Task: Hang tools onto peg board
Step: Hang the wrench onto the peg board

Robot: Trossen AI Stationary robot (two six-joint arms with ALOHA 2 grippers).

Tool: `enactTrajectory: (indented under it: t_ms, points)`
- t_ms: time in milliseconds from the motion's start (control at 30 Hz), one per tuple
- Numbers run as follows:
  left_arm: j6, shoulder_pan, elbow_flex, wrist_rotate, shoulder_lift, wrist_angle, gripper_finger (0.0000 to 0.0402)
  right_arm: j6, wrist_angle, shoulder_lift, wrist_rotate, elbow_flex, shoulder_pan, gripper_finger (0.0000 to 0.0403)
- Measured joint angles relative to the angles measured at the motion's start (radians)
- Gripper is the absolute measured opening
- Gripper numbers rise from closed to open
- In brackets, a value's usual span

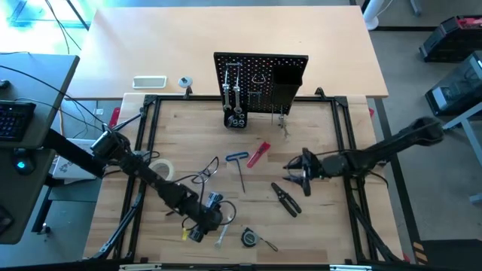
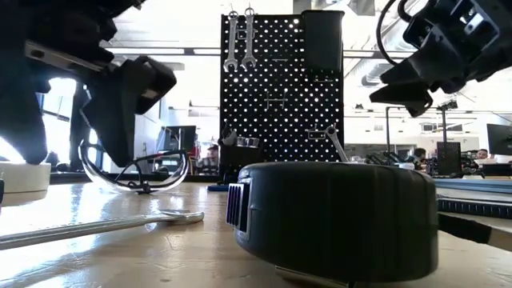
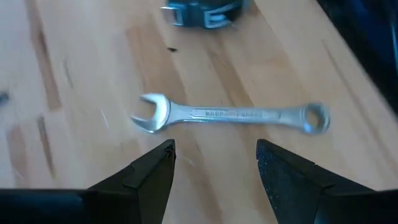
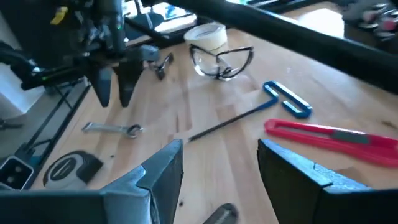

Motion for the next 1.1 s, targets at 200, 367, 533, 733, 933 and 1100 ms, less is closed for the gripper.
enactTrajectory:
  t_ms: [200, 367, 533, 733, 933, 1100]
  points:
    - [-0.322, -0.033, 0.0, -0.031, 0.001, 0.05, 0.0218, 0.013, 0.109, 0.152, 0.096, 0.0, 0.089, 0.02]
    - [-0.497, -0.12, 0.0, -0.177, 0.001, 0.071, 0.0218, -0.024, 0.234, 0.247, 0.146, 0.0, 0.148, 0.02]
    - [-0.69, -0.177, 0.001, -0.305, 0.035, 0.076, 0.0218, -0.084, 0.315, 0.293, 0.157, 0.0, 0.183, 0.02]
    - [-0.824, -0.204, 0.046, -0.354, 0.142, 0.067, 0.0218, -0.15, 0.353, 0.299, 0.185, 0.001, 0.19, 0.02]
    - [-0.859, -0.213, 0.193, -0.39, 0.27, 0.009, 0.0218, -0.17, 0.364, 0.299, 0.186, 0.001, 0.19, 0.02]
    - [-0.962, -0.215, 0.384, -0.428, 0.391, -0.3, 0.0218, -0.163, 0.371, 0.299, 0.151, 0.001, 0.191, 0.02]
